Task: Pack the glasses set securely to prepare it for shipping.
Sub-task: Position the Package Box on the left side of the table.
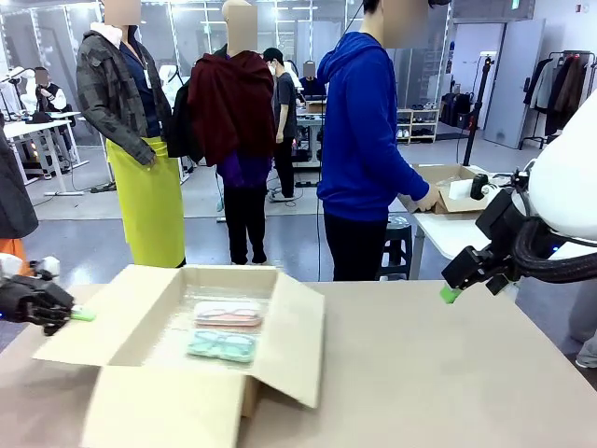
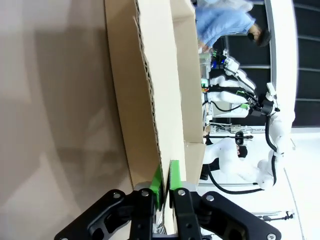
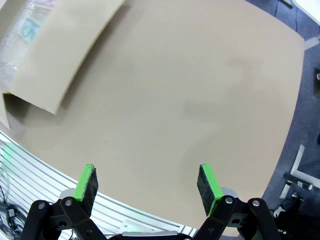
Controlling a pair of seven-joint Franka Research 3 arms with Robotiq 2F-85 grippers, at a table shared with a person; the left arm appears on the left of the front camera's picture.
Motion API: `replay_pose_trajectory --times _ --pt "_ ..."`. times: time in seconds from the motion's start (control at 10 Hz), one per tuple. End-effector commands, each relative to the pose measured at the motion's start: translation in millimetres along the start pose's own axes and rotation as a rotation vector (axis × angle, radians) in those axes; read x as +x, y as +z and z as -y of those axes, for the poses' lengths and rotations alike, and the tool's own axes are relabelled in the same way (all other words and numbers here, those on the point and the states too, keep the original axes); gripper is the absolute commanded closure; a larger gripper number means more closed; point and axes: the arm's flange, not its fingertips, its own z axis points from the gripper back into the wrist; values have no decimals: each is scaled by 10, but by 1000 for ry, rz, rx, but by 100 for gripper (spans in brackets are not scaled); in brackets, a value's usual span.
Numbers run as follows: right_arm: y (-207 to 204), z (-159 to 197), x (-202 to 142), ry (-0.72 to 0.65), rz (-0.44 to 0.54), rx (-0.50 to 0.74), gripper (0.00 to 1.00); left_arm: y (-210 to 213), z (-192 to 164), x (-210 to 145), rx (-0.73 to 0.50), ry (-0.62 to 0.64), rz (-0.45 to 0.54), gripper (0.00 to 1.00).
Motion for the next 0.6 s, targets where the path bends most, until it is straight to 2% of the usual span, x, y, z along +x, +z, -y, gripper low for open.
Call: replay_pose_trajectory --times 0.0,0.3,0.5 --pt "8 -4 -1 7 2 -4 0 538 -99 154 -25 -27 -2 95" --pt "8 -4 -1 7 2 -4 0 1369 -157 95 -20 -48 7 95" --pt "8 -4 -1 7 2 -4 0 1664 -216 72 -25 -39 54 95"
